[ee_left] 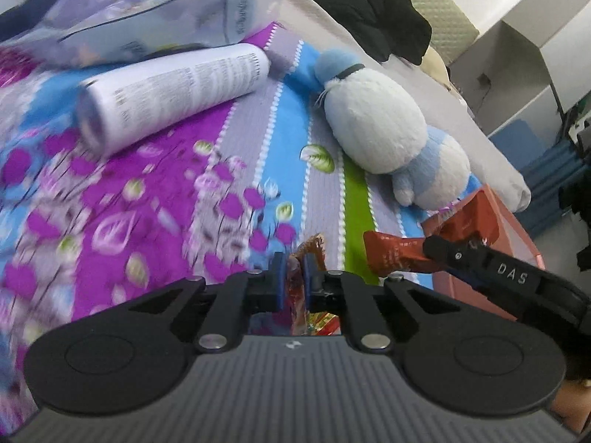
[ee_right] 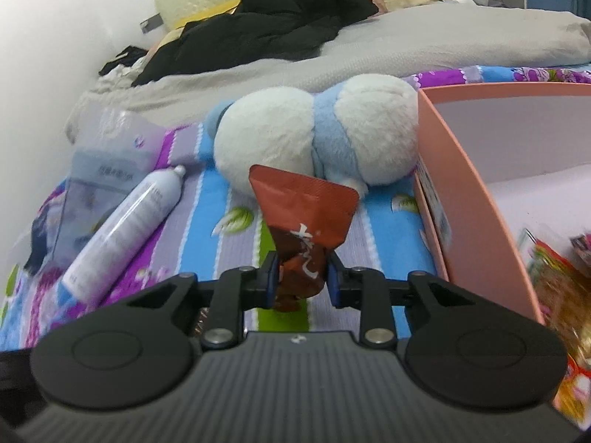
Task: Organize snacks
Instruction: 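Lift the brown-red pack with left gripper while right gripper lifts the foil bag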
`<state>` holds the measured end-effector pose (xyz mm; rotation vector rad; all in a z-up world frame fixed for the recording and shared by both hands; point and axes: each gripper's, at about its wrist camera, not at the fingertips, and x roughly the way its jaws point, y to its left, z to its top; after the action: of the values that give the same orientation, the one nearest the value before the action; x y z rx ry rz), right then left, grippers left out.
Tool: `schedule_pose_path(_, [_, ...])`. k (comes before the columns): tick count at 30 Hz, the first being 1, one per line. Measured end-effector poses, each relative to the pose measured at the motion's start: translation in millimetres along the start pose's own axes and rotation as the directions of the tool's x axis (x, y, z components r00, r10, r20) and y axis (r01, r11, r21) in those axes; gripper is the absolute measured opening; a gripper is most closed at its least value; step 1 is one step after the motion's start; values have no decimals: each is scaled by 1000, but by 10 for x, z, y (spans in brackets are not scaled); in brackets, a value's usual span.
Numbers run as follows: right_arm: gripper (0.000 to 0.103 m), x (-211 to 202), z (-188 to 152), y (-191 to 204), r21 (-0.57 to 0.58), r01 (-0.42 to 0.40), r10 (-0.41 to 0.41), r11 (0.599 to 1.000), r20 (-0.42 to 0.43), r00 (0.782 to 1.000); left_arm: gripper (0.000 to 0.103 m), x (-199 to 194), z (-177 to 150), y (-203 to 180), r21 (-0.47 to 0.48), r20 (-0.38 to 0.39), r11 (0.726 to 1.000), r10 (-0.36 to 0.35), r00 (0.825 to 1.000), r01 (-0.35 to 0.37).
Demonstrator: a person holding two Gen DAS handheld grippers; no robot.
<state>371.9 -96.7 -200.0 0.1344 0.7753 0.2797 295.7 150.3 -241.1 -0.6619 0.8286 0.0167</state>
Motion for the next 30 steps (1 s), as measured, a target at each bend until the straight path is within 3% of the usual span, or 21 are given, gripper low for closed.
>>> schedule_pose_path(18, [30, -1301, -857, 121, -55, -119, 113, 991, -100, 989, 10, -1231, -974, -142, -6, -28, 1000, 16, 999, -16])
schedule_pose_path(25, [30, -1543, -1252, 70, -21, -139, 134, 990, -166, 977, 11, -1327, -1279, -141, -34, -68, 999, -15, 998, 12])
schedule_pose_path(30, [30, -1538, -1401, 54, -50, -121, 111, 991, -177, 978, 18, -1230, -1382, -104, -68, -111, 997, -50, 993, 42])
